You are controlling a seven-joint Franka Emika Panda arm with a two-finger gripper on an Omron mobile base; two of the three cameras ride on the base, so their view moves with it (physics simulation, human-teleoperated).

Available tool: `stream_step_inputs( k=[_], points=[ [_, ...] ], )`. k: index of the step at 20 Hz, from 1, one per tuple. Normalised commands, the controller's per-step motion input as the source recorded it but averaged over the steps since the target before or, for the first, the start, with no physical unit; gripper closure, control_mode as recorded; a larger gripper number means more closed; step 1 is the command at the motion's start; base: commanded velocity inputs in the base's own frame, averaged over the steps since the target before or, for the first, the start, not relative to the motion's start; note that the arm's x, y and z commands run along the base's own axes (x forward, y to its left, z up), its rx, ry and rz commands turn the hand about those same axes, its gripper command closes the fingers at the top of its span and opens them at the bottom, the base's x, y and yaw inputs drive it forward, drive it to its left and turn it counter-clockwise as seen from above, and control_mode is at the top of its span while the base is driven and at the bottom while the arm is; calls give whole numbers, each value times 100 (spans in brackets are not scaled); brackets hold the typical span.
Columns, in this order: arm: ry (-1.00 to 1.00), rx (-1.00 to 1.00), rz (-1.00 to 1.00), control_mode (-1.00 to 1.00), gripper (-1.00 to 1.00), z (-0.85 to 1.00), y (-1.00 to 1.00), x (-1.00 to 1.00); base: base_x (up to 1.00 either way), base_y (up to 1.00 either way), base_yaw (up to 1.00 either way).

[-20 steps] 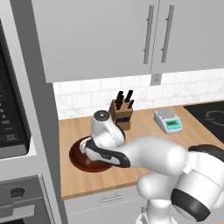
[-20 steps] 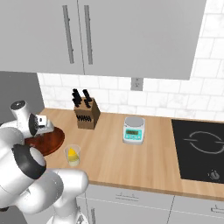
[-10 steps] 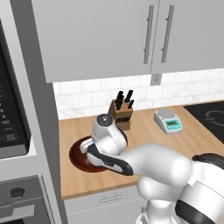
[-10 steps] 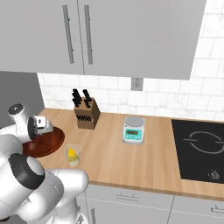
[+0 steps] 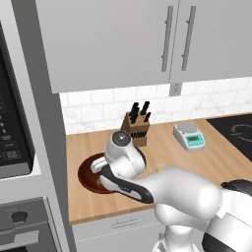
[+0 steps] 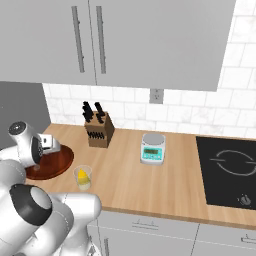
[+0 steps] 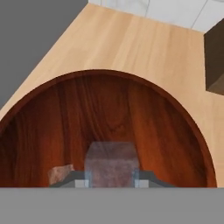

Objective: Grab a lemon wedge from the fridge and one ice cube from the ice bowl, and put them in the glass of lemonade.

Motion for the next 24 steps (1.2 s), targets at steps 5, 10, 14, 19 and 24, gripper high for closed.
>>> stream_step_inputs(
  k=[5, 10, 14, 19, 24],
  points=[
    [0, 1, 0, -100, 100, 29, -39, -23, 0, 0, 0],
    [6, 0, 0, -100, 100, 66, -61, -31, 0, 0, 0],
    [12, 0, 0, -100, 100, 61, -74, -33, 0, 0, 0],
    [11, 0, -4, -100, 100, 30, -80, -45, 0, 0, 0],
    [20, 0, -5, -100, 100, 18, -59, -36, 0, 0, 0]
  ],
)
